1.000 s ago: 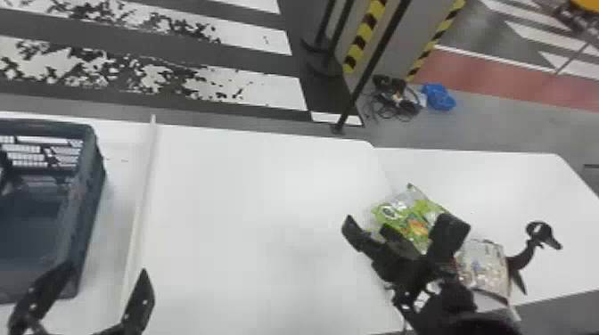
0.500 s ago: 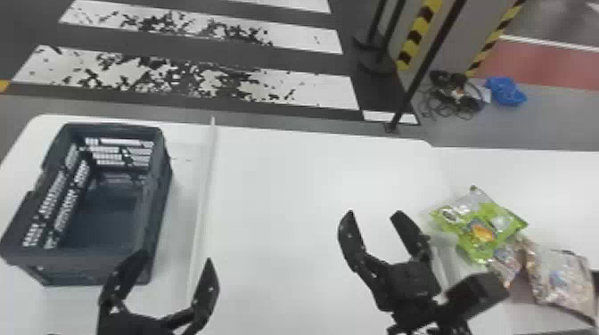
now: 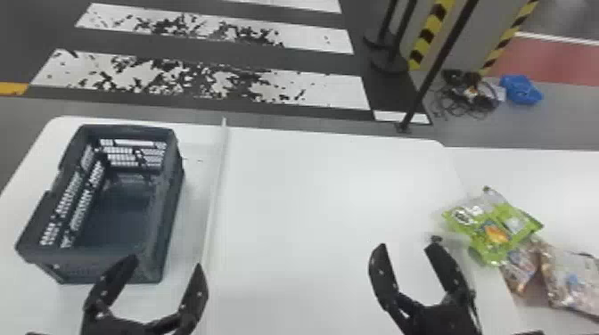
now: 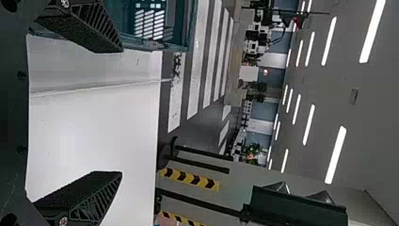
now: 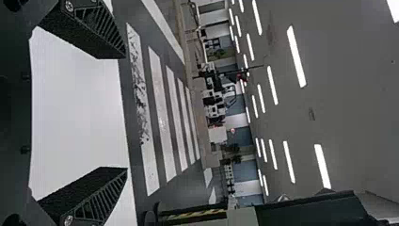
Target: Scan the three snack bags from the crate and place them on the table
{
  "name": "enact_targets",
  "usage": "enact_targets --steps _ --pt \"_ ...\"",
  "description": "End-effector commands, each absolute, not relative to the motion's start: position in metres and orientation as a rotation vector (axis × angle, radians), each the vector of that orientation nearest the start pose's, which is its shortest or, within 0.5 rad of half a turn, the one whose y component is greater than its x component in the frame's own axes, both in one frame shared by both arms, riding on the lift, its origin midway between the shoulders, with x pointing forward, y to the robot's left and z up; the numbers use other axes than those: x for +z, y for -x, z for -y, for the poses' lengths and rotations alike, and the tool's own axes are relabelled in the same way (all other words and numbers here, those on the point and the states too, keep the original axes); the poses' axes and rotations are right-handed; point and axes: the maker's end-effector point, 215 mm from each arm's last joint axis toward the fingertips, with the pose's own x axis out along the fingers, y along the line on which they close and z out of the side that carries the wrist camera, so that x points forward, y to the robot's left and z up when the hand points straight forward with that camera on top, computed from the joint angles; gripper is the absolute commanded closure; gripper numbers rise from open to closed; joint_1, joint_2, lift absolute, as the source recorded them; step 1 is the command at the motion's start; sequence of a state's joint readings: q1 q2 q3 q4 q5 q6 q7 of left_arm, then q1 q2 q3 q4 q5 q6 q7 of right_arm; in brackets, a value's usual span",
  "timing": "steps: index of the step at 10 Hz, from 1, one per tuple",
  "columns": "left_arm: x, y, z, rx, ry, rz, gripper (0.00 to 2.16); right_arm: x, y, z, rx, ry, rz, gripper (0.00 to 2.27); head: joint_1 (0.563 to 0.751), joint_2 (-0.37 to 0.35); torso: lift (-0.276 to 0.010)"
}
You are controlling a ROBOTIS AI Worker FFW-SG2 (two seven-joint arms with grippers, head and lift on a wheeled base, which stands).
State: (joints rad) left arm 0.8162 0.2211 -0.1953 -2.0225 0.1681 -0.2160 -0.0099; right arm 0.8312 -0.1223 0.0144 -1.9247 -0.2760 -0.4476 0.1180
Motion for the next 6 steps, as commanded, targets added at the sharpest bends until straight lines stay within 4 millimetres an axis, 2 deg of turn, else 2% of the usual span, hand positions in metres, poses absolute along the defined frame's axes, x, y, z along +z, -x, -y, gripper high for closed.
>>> enact_targets --steps 1,3,6 --pt "-0.411 -0.312 -0.159 -0.234 0.122 -0.189 0.06 -0.408 -0.308 0.25 0.084 -0.141 -0.069 0.09 0.695 -0.168 -0.037" --pt "-0.411 -0.311 -0.165 -0.232 0.111 -0.193 0.07 -0.418 -0.309 0.259 0.085 -0.113 -0.101 0.09 0.695 -0.179 -0.037" --pt "-0.41 -0.311 -0.164 -0.241 0.113 -0.184 0.07 -0.422 -0.309 0.256 0.097 -0.102 -0.113 0.09 0.695 -0.174 -0.037"
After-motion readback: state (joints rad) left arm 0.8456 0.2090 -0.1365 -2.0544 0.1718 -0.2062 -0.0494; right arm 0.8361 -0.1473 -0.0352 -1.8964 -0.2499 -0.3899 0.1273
